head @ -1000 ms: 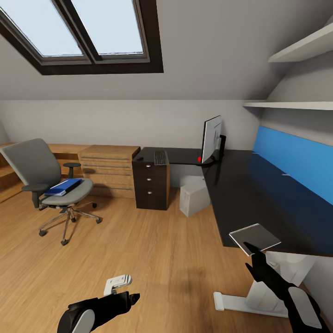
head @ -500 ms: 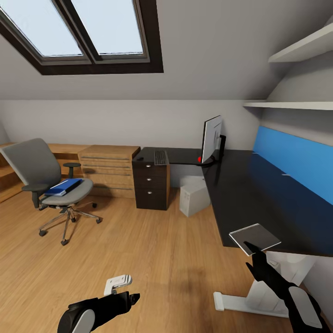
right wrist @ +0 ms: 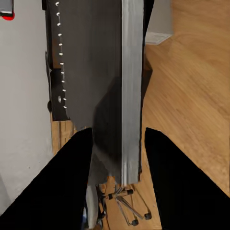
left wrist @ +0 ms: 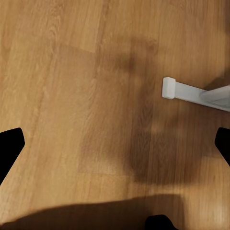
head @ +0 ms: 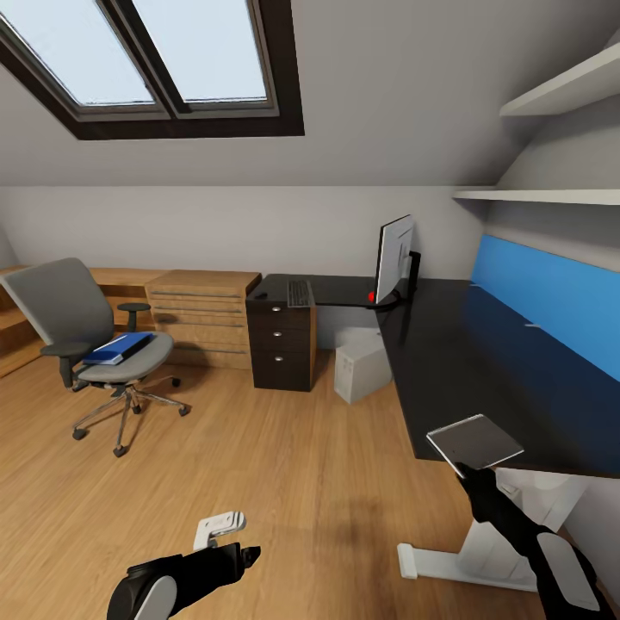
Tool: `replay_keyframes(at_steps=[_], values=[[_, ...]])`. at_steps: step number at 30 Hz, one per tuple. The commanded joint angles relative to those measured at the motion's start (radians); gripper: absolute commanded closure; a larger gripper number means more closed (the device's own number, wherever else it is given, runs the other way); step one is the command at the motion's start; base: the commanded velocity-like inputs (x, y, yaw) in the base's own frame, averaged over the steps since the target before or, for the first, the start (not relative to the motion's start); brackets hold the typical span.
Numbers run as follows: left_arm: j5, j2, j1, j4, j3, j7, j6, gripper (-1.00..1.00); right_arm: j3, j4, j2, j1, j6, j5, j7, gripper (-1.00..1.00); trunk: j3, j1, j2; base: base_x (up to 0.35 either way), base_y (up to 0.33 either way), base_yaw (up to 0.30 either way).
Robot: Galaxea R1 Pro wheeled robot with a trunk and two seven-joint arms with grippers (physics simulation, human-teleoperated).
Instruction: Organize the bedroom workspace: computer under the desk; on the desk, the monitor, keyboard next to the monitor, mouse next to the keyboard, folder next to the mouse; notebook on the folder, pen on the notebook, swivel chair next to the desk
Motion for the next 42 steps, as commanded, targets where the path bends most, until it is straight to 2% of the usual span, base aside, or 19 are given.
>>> replay_keyframes(at_steps=[1, 16, 24, 28, 32, 42], values=[[0.01, 0.001, -0.001, -0.001, -0.002, 0.01, 0.002, -1.0, -0.004, 0.001, 0.0, -0.001, 0.006, 0.014, 0.001, 1.0, -0.001, 0.0, 0.0, 0.0, 0.0, 0.0], [0.012, 0.001, -0.001, 0.0, -0.002, 0.004, 0.002, -1.0, -0.003, 0.001, 0.001, -0.001, 0.004, 0.015, 0.003, 1.0, -0.001, 0.0, 0.0, 0.0, 0.0, 0.0], [0.013, 0.001, -0.001, 0.001, -0.001, 0.014, 0.002, -1.0, 0.001, -0.01, 0.005, -0.001, 0.004, 0.015, 0.005, 1.0, 0.024, -0.031, 0.056, 0.0, 0.0, 0.0], [0.013, 0.001, -0.001, 0.007, -0.002, 0.014, 0.002, -1.0, 0.037, -0.061, 0.006, -0.001, 0.001, 0.018, 0.004, 1.0, 0.036, -0.046, 0.084, 0.0, 0.0, 0.0], [0.011, 0.001, -0.001, 0.017, -0.002, 0.014, 0.002, -1.0, 0.056, -0.086, 0.007, -0.001, 0.0, 0.019, 0.003, 1.0, 0.049, -0.061, 0.112, 0.0, 0.0, 0.0], [0.01, 0.001, -0.001, 0.02, -0.002, 0.013, 0.002, -1.0, 0.065, -0.095, 0.009, -0.001, 0.001, 0.017, 0.003, 1.0, 0.08, -0.1, 0.182, 0.0, 0.0, 0.0]])
